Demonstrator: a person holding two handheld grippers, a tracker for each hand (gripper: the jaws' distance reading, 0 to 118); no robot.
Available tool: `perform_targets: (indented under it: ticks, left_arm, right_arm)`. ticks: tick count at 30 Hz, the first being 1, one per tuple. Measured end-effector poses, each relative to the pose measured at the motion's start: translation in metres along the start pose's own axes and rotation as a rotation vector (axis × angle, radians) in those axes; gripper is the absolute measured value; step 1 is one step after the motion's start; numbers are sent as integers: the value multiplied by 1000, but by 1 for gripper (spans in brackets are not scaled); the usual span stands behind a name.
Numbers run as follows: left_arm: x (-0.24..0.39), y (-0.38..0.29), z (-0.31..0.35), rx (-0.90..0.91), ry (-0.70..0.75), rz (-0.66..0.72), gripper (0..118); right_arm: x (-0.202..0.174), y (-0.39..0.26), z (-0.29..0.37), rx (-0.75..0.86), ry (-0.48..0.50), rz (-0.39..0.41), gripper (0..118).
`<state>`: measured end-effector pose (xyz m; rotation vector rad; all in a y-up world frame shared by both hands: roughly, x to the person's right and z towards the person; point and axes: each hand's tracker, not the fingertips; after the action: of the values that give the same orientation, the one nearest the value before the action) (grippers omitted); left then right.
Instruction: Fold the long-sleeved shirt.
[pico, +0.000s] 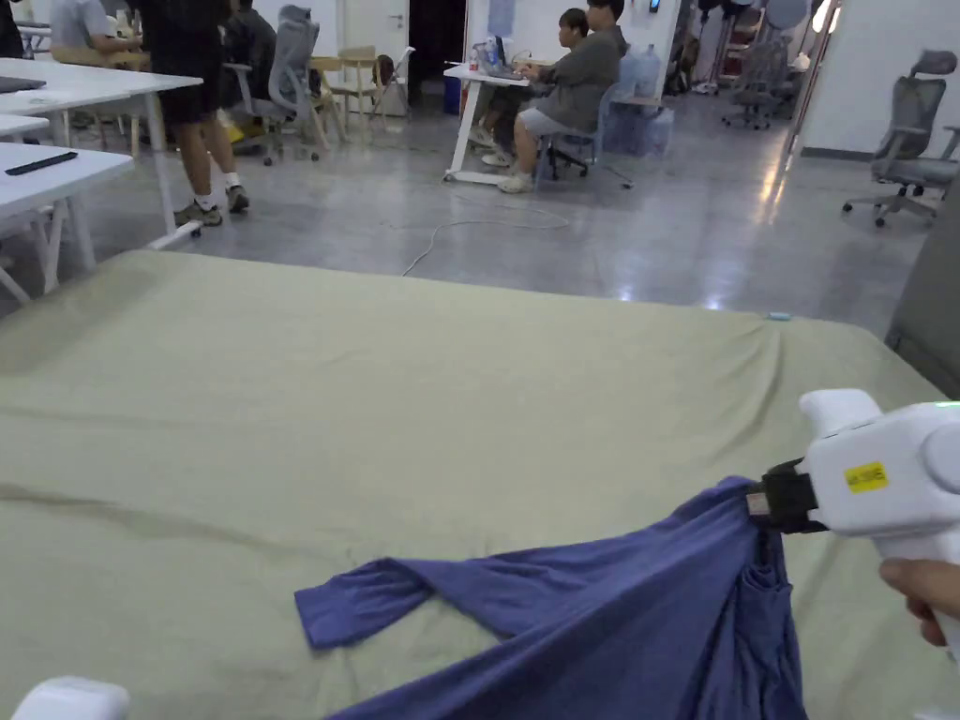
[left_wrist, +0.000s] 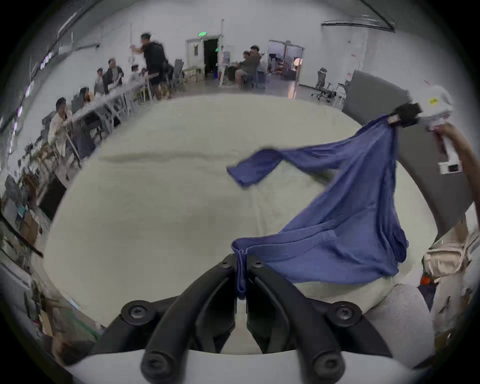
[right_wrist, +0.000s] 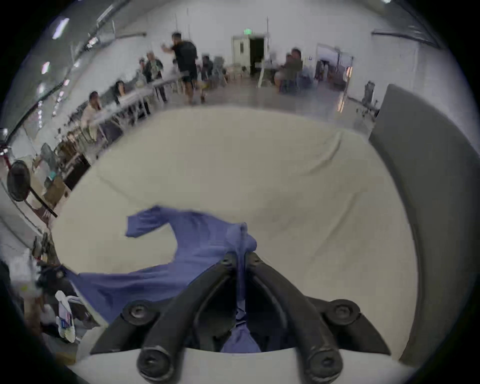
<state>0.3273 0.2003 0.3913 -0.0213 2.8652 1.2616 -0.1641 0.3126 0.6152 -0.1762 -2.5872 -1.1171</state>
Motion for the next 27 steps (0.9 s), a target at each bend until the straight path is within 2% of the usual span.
perform_targets:
  ticks: [5, 8, 11, 14, 16, 23, 26, 27]
  left_arm:
    - [-10, 82, 37, 182, 55, -54, 0]
    - [-3, 142, 64, 299, 70, -107, 0]
    - [6, 196, 83, 392, 65, -148, 0]
    - [9, 243, 91, 439, 53, -120, 0]
    - [11, 272, 91, 446, 68, -129, 0]
    - [8, 358, 92, 484, 125, -151, 0]
    - [4, 392, 93, 492, 139, -149, 0]
    - [5, 404, 93, 501, 165, -169, 0]
  right_arm:
    - [9, 5, 146, 150, -40, -16, 0]
    - [19, 21, 196, 209, -46, -44, 0]
    - [16, 42, 235, 272, -96, -5, 0]
    - [17, 68, 258, 290, -122, -2, 0]
    - [20, 88, 264, 303, -184, 10, 0]
    - [25, 161, 264, 315, -228, 31, 0]
    - [35, 194, 250, 312, -242, 5, 0]
    - [19, 200, 249, 313, -245, 6, 0]
